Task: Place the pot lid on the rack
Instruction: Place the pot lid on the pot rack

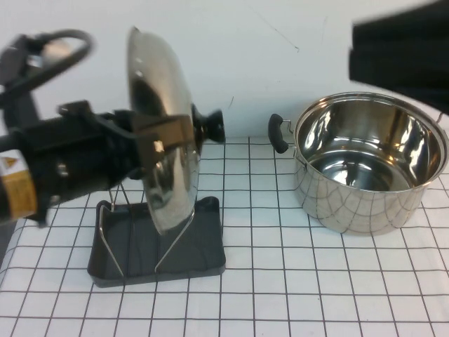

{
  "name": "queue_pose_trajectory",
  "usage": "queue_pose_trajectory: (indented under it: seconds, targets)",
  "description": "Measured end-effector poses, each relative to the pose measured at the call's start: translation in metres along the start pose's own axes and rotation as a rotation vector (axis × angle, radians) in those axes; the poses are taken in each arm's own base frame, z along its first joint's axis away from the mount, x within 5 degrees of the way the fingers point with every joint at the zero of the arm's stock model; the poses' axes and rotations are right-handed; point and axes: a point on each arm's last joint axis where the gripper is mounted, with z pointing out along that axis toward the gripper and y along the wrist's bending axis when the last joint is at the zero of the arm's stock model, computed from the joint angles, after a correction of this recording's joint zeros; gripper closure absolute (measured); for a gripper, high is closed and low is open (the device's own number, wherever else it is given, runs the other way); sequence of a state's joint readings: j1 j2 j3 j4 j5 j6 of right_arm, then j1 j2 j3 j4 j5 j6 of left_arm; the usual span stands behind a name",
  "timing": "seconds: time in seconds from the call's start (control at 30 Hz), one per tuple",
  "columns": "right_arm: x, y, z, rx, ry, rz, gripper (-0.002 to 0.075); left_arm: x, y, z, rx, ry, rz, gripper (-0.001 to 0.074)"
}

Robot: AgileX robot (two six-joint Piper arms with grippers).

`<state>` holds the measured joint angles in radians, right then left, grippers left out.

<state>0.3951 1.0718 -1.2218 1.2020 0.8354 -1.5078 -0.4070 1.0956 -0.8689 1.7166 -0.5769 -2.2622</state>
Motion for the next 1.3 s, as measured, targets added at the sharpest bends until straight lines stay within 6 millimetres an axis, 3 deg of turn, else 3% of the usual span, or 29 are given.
queue_pose_trajectory:
  seconds: [0.07,0.2,0.4,0.87,1.13,1.3]
  targets:
    - [0.001,0.007,-0.006,-0.02,0.061,-0.002,0.0683,0.004,0.011,0.013,-0.026,0.05,-0.008,0.0686]
    - [0.008,0.016,-0.014,-0.064,0.188,0.016,0.0718,0.011,0.028,0.029,-0.079,0.096,-0.02,0.0687]
    - [0.023,0.016,-0.018,-0.06,0.355,0.044,0.0726,0.01,0.033,0.031,-0.107,0.085,-0.01,0.0687]
    - [0.024,0.014,-0.018,-0.034,0.366,0.047,0.0727,0.003,0.041,0.031,-0.199,0.011,0.0,0.0687]
    - [0.024,0.014,-0.018,-0.03,0.367,0.061,0.0727,0.016,0.058,0.05,-0.206,0.104,0.002,0.0687]
    - [0.035,0.016,-0.016,-0.042,0.388,0.092,0.0727,0.024,0.066,0.059,-0.206,0.153,0.009,0.0687]
